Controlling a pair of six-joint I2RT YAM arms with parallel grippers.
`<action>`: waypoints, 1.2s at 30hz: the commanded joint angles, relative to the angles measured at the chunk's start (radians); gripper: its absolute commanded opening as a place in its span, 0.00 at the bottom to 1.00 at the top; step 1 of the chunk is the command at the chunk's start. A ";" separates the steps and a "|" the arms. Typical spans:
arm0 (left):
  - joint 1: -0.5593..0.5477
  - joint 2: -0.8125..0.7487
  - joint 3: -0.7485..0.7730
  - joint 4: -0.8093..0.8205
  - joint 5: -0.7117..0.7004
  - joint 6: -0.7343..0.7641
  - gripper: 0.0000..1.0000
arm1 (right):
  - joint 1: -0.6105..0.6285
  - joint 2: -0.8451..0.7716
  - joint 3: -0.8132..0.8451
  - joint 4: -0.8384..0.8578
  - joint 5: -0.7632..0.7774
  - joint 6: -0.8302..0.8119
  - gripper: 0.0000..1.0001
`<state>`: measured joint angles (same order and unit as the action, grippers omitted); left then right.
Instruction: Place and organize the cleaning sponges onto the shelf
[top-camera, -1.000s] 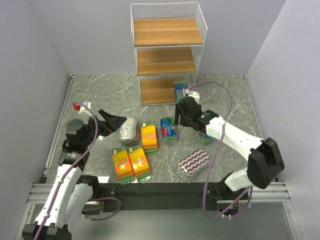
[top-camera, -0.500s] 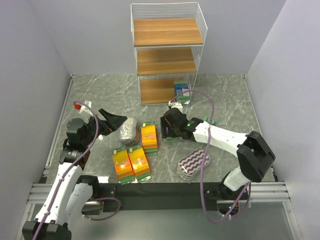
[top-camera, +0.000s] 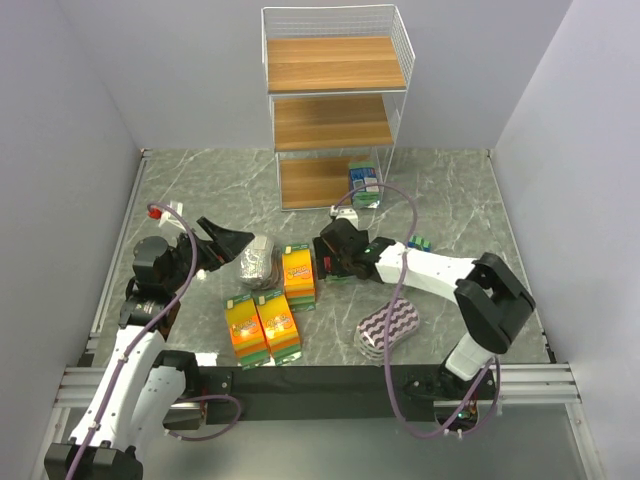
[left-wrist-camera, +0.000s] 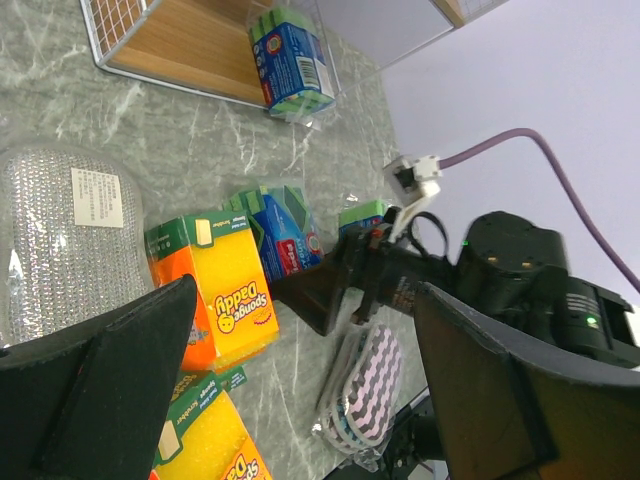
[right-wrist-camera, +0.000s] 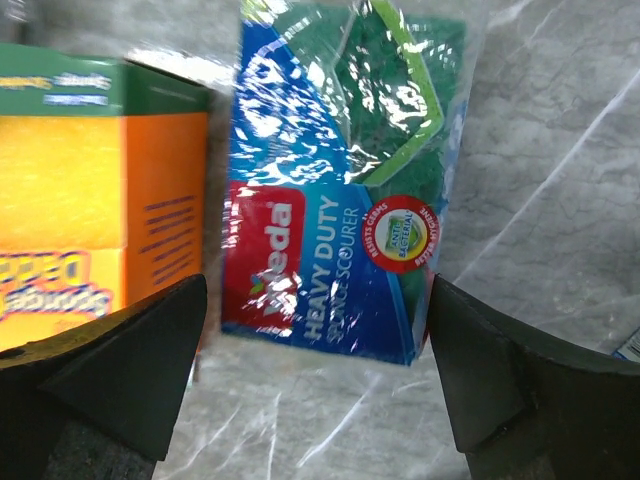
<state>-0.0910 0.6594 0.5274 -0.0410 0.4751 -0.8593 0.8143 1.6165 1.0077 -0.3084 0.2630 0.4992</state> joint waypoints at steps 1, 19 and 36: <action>0.000 0.002 0.002 0.047 0.020 0.003 0.96 | 0.009 0.054 0.022 0.006 0.034 -0.005 0.96; 0.000 -0.041 -0.020 0.020 0.010 -0.001 0.96 | -0.007 0.078 0.169 -0.001 0.142 -0.085 0.42; 0.000 -0.067 0.014 -0.046 -0.010 0.036 0.97 | -0.173 0.341 0.505 0.017 0.108 -0.136 0.45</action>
<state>-0.0910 0.6044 0.5102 -0.0952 0.4732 -0.8509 0.6506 1.9633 1.4612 -0.3290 0.3504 0.3748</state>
